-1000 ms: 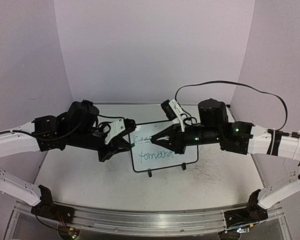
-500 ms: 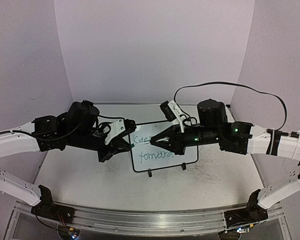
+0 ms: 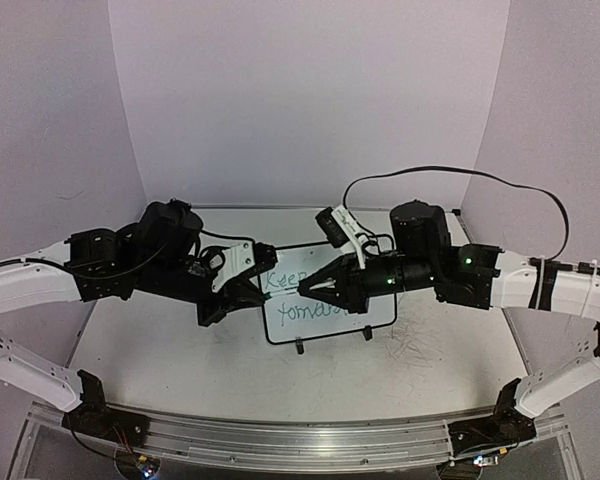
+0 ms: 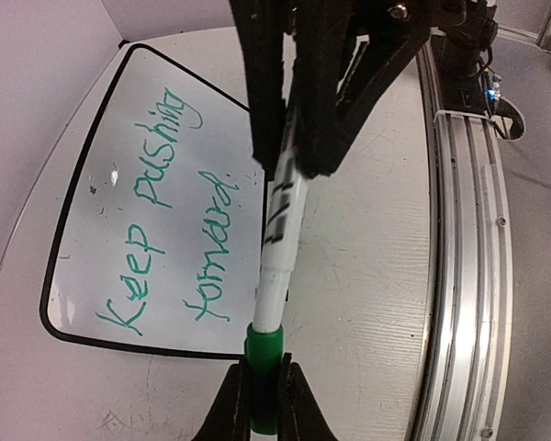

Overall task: Write a sentence on the whiteboard
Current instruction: Insert the whiteboard marker without the cap into the pen cap, then put down the whiteboard marker at the corner of the board.

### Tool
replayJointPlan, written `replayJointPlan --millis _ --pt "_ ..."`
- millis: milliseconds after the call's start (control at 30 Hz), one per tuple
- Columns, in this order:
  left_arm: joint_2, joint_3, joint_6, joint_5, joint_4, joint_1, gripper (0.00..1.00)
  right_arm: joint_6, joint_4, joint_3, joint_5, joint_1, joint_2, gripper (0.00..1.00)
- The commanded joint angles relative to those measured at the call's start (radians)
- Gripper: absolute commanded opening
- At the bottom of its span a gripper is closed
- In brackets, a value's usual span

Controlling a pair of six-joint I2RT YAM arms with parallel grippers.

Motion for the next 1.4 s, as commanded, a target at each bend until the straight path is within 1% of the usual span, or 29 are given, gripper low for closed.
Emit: replayJointPlan --millis 0,167,267,367,467,567,633,700,733,767,833,900,933,1000,1033,1100,1133,1167,1200,1267,1300,1367 --pt "0.027 0.116 0.076 0.051 -0.027 -0.02 0.0 0.002 0.0 0.06 -0.113 0.0 0.072 0.0" --pt "0.05 0.176 0.109 0.033 -0.042 -0.036 0.0 -0.011 -0.067 0.146 -0.221 -0.003 0.157 0.0" --pt "0.065 0.198 0.118 -0.024 -0.038 -0.061 0.0 -0.004 -0.085 0.199 -0.293 -0.001 0.209 0.0" --pt "0.077 0.207 0.128 -0.073 -0.018 -0.11 0.0 0.02 -0.089 0.236 -0.289 0.018 0.26 0.0" --pt "0.044 0.171 0.126 -0.109 0.059 -0.149 0.0 0.084 -0.027 0.246 -0.268 0.068 0.302 0.0" --pt "-0.021 0.112 0.108 -0.12 0.149 -0.163 0.0 0.166 0.117 0.218 -0.266 0.104 0.317 0.0" --pt "-0.041 0.088 0.096 -0.107 0.168 -0.165 0.0 0.215 0.176 0.193 -0.253 0.11 0.31 0.0" --pt "-0.049 0.072 0.083 -0.111 0.168 -0.164 0.0 0.227 0.189 0.147 -0.215 0.085 0.272 0.0" --pt "-0.053 0.064 0.068 -0.133 0.167 -0.164 0.0 0.235 0.193 0.109 -0.199 0.055 0.241 0.0" --pt "-0.06 0.054 0.043 -0.176 0.167 -0.164 0.04 0.244 0.197 0.058 -0.187 0.014 0.196 0.0" --pt "-0.081 0.031 -0.015 -0.271 0.167 -0.164 0.23 0.243 0.198 -0.046 -0.147 -0.077 0.079 0.0" --pt "-0.104 0.011 -0.088 -0.355 0.175 -0.163 0.42 0.233 0.189 -0.149 -0.109 -0.194 -0.072 0.0" --pt "-0.112 0.003 -0.117 -0.4 0.181 -0.161 0.49 0.227 0.173 -0.183 -0.082 -0.268 -0.145 0.0" --pt "-0.12 -0.01 -0.172 -0.459 0.199 -0.154 0.58 0.213 0.128 -0.238 -0.046 -0.404 -0.292 0.0" --pt "-0.12 -0.013 -0.205 -0.482 0.21 -0.144 0.64 0.21 0.11 -0.258 -0.026 -0.493 -0.344 0.0" --pt "-0.115 -0.01 -0.251 -0.484 0.23 -0.111 0.73 0.223 0.08 -0.291 0.017 -0.694 -0.41 0.0" --pt "-0.106 -0.002 -0.272 -0.481 0.232 -0.092 0.78 0.242 0.047 -0.304 0.049 -0.775 -0.417 0.0" --pt "-0.1 0.006 -0.297 -0.482 0.233 -0.069 0.81 0.266 0.017 -0.314 0.094 -0.847 -0.411 0.0" --pt "-0.093 0.015 -0.319 -0.488 0.234 -0.051 0.82 0.282 0.01 -0.339 0.117 -0.923 -0.394 0.0" --pt "-0.083 0.023 -0.377 -0.49 0.241 -0.008 0.82 0.312 0.03 -0.409 0.09 -1.066 -0.336 0.0" --pt "-0.081 0.023 -0.406 -0.494 0.247 0.011 0.82 0.325 0.057 -0.435 0.05 -1.109 -0.311 0.0" --pt "-0.076 0.02 -0.437 -0.507 0.261 0.024 0.83 0.335 0.125 -0.482 -0.009 -1.127 -0.244 0.0"
